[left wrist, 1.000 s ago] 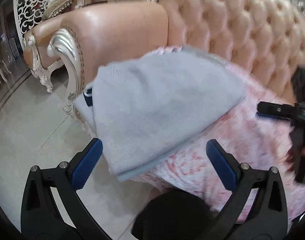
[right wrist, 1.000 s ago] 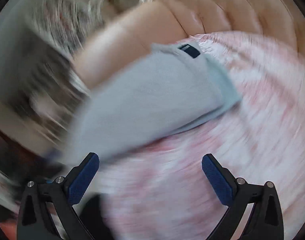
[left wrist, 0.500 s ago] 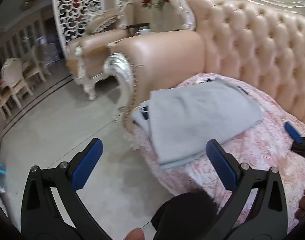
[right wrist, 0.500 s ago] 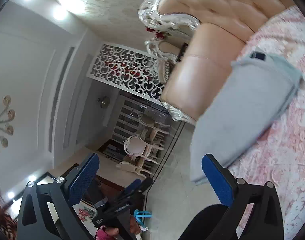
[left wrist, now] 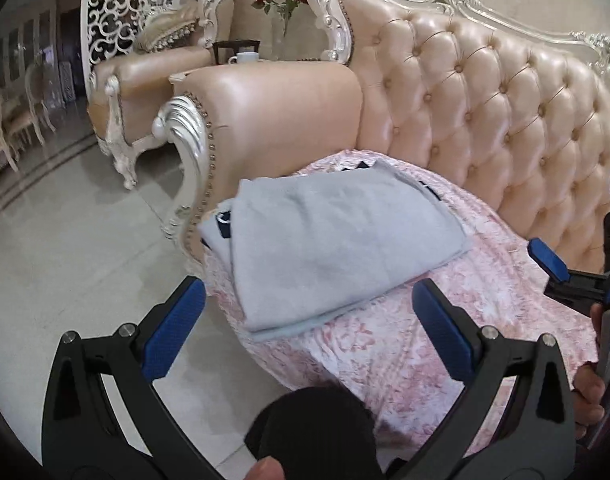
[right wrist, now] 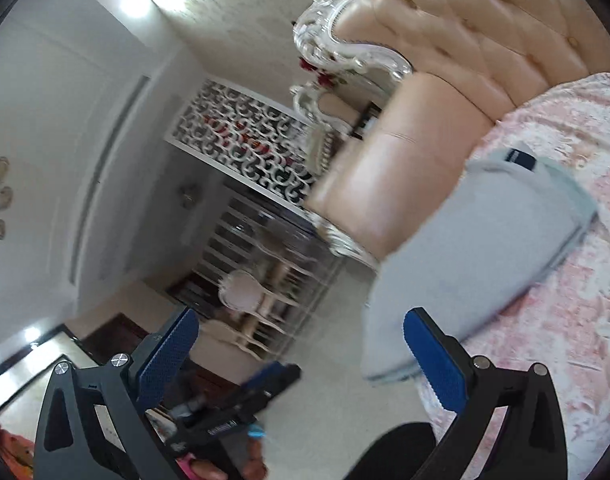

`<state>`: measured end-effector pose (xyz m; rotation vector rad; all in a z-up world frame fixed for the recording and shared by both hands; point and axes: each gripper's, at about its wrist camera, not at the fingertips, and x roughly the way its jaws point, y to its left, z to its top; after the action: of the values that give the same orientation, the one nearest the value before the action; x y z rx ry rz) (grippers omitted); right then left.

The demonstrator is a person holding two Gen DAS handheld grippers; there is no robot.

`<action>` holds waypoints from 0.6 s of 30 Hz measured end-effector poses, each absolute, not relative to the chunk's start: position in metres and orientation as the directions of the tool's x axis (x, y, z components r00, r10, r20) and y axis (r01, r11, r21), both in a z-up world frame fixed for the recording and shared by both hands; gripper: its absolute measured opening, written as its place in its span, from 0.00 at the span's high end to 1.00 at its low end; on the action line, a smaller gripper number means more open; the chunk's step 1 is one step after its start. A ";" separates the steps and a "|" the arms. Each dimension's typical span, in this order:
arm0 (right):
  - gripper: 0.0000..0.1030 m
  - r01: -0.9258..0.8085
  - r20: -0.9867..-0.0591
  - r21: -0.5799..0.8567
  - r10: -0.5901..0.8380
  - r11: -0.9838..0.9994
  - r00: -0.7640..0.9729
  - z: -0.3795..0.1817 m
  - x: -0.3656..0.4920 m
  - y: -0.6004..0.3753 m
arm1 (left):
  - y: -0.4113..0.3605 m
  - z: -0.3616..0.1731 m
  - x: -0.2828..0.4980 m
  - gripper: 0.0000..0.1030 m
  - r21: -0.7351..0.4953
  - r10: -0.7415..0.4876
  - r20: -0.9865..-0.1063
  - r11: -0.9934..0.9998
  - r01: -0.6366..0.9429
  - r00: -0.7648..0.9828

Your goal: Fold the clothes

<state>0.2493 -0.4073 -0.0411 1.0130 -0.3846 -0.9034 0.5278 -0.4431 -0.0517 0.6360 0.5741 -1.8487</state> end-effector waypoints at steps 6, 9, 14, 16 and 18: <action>0.00 0.728 -0.333 0.681 -0.852 0.079 0.404 -0.033 0.256 -0.394 | -0.434 -0.043 0.528 0.00 0.026 -0.762 -0.626 -0.231 0.973 -0.164; 0.00 0.932 -0.544 0.353 -0.830 -0.088 0.127 -0.023 0.280 -0.400 | -0.436 -0.046 0.528 0.00 0.057 -0.755 -0.645 -0.205 0.977 -0.121; 0.00 0.985 -0.654 -0.075 -0.739 -0.154 -0.165 -0.027 0.330 -0.411 | -0.434 -0.045 0.526 0.00 0.072 -0.755 -0.647 -0.200 0.977 -0.107; 0.00 0.982 -0.663 -0.123 -0.724 -0.142 -0.188 -0.029 0.343 -0.413 | -0.433 -0.044 0.526 0.00 0.077 -0.756 -0.646 -0.200 0.977 -0.104; 0.00 0.984 -0.677 -0.105 -0.715 -0.144 -0.177 -0.028 0.348 -0.421 | -0.432 -0.042 0.527 0.00 0.063 -0.752 -0.650 -0.197 0.978 -0.110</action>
<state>0.3483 -0.4206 -0.0276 0.5680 0.6410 -1.6637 0.5274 -0.4319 -0.0418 0.6657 0.4565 -1.6641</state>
